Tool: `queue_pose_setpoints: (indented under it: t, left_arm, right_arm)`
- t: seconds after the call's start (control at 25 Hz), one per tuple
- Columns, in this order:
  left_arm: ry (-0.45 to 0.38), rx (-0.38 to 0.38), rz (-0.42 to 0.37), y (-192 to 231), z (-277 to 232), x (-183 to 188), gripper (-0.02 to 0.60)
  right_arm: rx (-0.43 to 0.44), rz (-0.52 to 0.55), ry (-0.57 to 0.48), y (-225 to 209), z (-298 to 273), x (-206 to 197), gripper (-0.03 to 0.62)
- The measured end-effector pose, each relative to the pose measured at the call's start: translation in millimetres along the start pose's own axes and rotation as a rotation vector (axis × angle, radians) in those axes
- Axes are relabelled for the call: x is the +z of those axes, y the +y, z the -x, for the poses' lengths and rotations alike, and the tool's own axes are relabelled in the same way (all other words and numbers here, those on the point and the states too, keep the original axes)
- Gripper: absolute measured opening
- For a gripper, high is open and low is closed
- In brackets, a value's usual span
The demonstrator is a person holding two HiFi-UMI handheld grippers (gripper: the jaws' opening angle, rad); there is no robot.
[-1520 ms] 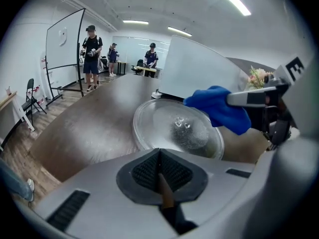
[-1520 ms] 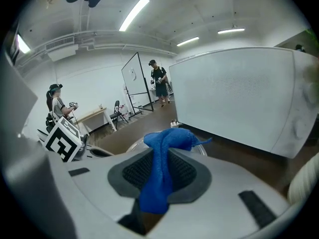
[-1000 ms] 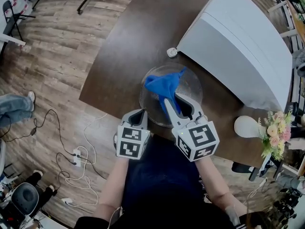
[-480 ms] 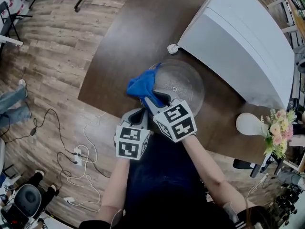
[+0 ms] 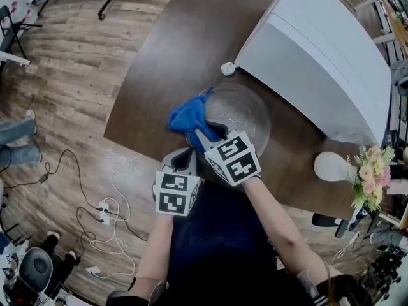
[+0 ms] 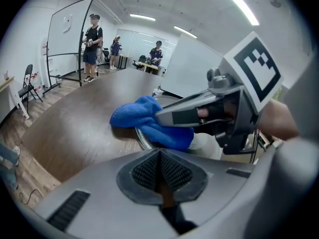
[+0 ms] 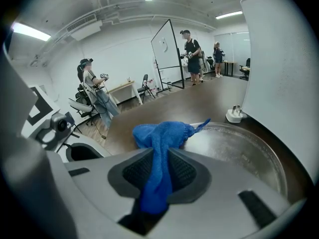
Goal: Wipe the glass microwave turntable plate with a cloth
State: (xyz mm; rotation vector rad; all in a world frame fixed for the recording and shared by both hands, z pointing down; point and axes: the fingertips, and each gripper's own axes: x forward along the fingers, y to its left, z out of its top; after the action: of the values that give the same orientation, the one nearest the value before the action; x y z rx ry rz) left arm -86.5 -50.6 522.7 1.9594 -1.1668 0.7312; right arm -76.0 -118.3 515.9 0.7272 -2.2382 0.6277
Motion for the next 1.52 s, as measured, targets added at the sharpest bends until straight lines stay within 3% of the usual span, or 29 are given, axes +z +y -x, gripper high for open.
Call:
queue_pose_setpoints:
  t: [0.4,0.6,0.84,1.52]
  left_arm:
    - [0.030,0.031,-0.087,-0.3,-0.4,-1.4,0.003]
    - [0.039,0.020,-0.076,1.3,0.0,-1.3,0.003]
    - [0.041,0.035,-0.119,-1.3,-0.7,-1.5,0.002]
    - [0.033,0.047,-0.119,-2.4,-1.9,-0.7,0.003]
  right_arm:
    - [-0.026,-0.067,0.007,-26.7,1.7,-0.3,0.073]
    - [-0.058,-0.090,0.001,-42.3,4.9,2.1,0.072]
    - [-0.108,-0.101,-0.005,-67.0,15.2,1.7,0.071]
    - [-0.326,-0.118,-0.046,-135.5,44.2,0.3,0.071]
